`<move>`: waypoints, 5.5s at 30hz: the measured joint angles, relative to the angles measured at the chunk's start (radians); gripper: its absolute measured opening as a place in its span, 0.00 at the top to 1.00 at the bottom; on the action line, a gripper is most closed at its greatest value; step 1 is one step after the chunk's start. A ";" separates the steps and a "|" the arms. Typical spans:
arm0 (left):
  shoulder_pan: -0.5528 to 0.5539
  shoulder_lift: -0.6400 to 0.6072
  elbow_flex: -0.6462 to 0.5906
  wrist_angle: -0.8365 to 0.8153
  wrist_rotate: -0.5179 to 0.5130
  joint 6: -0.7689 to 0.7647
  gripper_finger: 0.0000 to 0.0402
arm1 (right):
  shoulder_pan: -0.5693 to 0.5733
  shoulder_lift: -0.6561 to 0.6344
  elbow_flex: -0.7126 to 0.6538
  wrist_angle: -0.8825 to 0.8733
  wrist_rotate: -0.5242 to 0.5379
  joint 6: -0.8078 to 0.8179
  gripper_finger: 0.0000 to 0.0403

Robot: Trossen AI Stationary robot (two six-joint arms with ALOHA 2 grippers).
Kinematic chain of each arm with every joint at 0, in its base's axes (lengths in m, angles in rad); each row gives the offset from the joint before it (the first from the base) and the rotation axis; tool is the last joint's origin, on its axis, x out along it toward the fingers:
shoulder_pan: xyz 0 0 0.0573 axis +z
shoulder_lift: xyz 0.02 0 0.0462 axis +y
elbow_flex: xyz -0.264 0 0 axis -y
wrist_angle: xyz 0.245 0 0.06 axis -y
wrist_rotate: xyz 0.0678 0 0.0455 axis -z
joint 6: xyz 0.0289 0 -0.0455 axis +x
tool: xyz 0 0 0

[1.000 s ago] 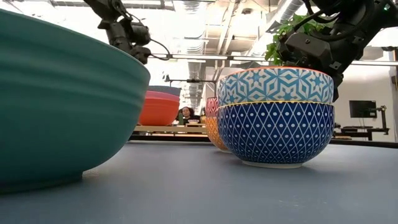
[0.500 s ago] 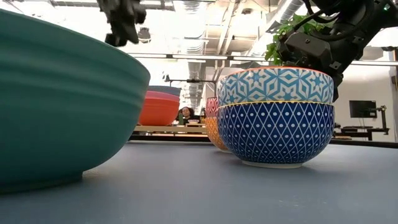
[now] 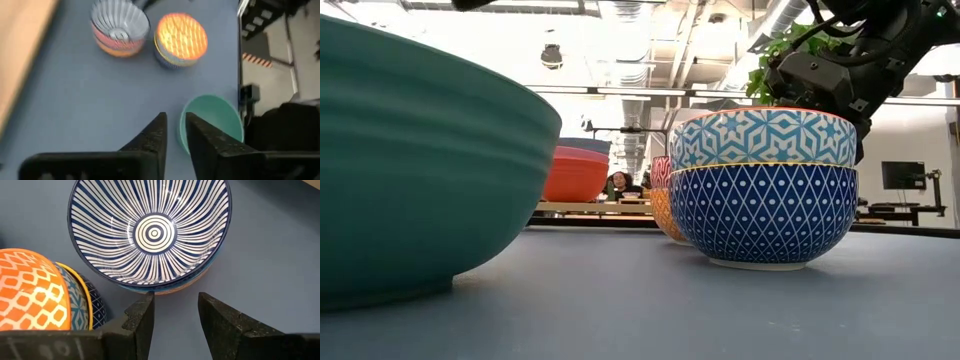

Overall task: Place and stack bowls onto a shelf
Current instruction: Stack the green bowl on top of the blue bowl on the shelf

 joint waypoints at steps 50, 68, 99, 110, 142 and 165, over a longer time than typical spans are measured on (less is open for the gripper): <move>-0.182 0.565 0.058 -0.061 -0.072 -0.156 1.00 | 0.002 0.000 0.000 0.019 -0.001 0.024 0.56; 0.480 0.564 0.814 -0.592 -0.326 0.321 1.00 | 0.001 0.000 0.000 0.018 0.005 0.019 0.56; 1.135 0.574 0.455 -0.238 0.088 0.455 1.00 | 0.000 0.000 0.000 0.017 0.006 0.023 0.56; 1.159 0.574 0.399 -0.222 0.137 0.444 1.00 | 0.000 0.000 0.000 0.017 0.007 0.019 0.56; 1.157 0.574 0.455 -0.207 0.179 0.493 0.61 | 0.000 0.000 0.000 0.017 0.002 0.018 0.56; 1.174 0.573 0.453 -0.287 0.238 0.590 1.00 | 0.002 0.000 0.000 0.018 0.000 0.018 0.56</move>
